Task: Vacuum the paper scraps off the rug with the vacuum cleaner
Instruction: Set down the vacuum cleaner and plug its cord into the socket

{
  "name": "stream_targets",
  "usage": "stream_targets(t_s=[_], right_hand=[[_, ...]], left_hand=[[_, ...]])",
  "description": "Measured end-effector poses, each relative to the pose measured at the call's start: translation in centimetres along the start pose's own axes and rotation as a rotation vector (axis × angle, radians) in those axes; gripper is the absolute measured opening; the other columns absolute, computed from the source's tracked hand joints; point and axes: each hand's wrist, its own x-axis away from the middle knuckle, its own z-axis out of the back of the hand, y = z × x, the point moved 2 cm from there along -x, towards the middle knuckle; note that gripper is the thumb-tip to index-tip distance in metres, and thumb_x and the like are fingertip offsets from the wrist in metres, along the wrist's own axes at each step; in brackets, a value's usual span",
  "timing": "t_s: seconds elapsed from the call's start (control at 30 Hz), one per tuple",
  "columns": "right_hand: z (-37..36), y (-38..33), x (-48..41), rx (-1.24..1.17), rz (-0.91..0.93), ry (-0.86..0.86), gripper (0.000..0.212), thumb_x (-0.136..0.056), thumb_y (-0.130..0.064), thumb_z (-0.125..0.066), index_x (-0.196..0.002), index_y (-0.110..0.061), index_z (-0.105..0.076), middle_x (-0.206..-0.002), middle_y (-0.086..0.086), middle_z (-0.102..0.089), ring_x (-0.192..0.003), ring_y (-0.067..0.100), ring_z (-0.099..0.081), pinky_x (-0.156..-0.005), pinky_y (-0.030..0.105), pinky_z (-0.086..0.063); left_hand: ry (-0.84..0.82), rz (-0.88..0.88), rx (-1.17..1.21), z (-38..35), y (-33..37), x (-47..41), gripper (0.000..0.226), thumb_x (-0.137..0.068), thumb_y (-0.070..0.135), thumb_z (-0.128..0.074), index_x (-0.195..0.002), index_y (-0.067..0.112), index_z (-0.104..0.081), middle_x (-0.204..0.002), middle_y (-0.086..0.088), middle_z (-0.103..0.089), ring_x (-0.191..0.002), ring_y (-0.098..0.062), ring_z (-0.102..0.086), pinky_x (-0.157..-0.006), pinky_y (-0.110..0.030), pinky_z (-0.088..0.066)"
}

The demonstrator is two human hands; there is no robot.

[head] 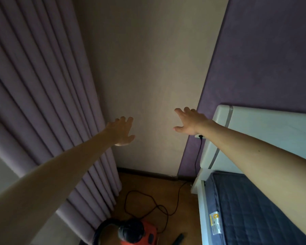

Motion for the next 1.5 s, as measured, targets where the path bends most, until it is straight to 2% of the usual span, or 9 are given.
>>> stream_targets(t_s=[0.23,0.47,0.7,0.83,1.03,1.27,1.5], right_hand=[[-0.1,0.1,0.7,-0.024,0.027,-0.007,0.078,-0.091,-0.055,-0.054,-0.15,-0.021,-0.018,-0.142,0.013,-0.038,-0.128,0.034,-0.042,-0.095,0.049,-0.045],[-3.4,1.8,0.2,-0.054,0.035,-0.07,0.079,-0.091,-0.055,-0.054,-0.151,-0.021,-0.017,-0.145,0.013,-0.036,-0.13,0.033,-0.041,-0.095,0.048,-0.046],[-7.2,3.9,-0.4,-0.075,0.065,-0.121,0.082,-0.091,-0.055,-0.055,-0.153,-0.021,-0.013,-0.148,0.015,-0.034,-0.132,0.035,-0.041,-0.099,0.047,-0.045],[-10.2,4.2,-0.9,-0.063,0.064,-0.157,0.082,-0.092,-0.056,-0.054,-0.154,-0.021,-0.013,-0.149,0.015,-0.034,-0.133,0.035,-0.04,-0.099,0.048,-0.044],[-15.6,3.3,-0.9,-0.085,0.095,-0.21,0.081,-0.092,-0.056,-0.055,-0.153,-0.021,-0.014,-0.148,0.015,-0.034,-0.132,0.035,-0.041,-0.097,0.048,-0.044],[-23.0,1.4,0.8,-0.112,0.084,-0.309,0.08,-0.092,-0.057,-0.053,-0.153,-0.019,-0.016,-0.147,0.016,-0.037,-0.13,0.037,-0.043,-0.096,0.048,-0.046],[-30.0,-0.8,3.9,-0.162,0.078,-0.407,0.078,-0.091,-0.058,-0.054,-0.15,-0.018,-0.024,-0.146,0.016,-0.038,-0.132,0.036,-0.042,-0.1,0.05,-0.045]], left_hand=[[-0.042,0.041,0.018,-0.4,-0.1,0.9,0.078,-0.094,0.052,-0.047,-0.153,0.015,-0.01,-0.151,-0.015,-0.031,-0.136,-0.035,-0.037,-0.106,-0.045,-0.036],[-0.115,0.056,-0.028,-2.0,1.1,0.6,0.076,-0.096,0.05,-0.045,-0.154,0.014,-0.009,-0.153,-0.015,-0.031,-0.136,-0.035,-0.037,-0.106,-0.048,-0.037],[-0.156,0.084,0.032,-4.8,3.2,0.0,0.077,-0.096,0.048,-0.046,-0.154,0.014,-0.009,-0.155,-0.014,-0.027,-0.138,-0.035,-0.035,-0.11,-0.05,-0.035],[-0.208,0.088,0.036,-7.9,5.1,-0.3,0.076,-0.098,0.048,-0.044,-0.154,0.014,-0.007,-0.157,-0.016,-0.023,-0.14,-0.035,-0.029,-0.112,-0.049,-0.032],[-0.289,0.051,0.037,-13.6,7.3,0.3,0.076,-0.098,0.048,-0.045,-0.154,0.013,-0.008,-0.155,-0.016,-0.027,-0.138,-0.035,-0.034,-0.11,-0.049,-0.035],[-0.373,0.058,0.086,-20.3,6.6,1.9,0.079,-0.097,0.051,-0.044,-0.156,0.014,-0.006,-0.158,-0.016,-0.021,-0.14,-0.034,-0.032,-0.111,-0.049,-0.033],[-0.46,0.038,0.131,-27.0,6.1,3.7,0.077,-0.093,0.05,-0.051,-0.152,0.016,-0.016,-0.149,-0.012,-0.038,-0.132,-0.034,-0.042,-0.105,-0.048,-0.04]])
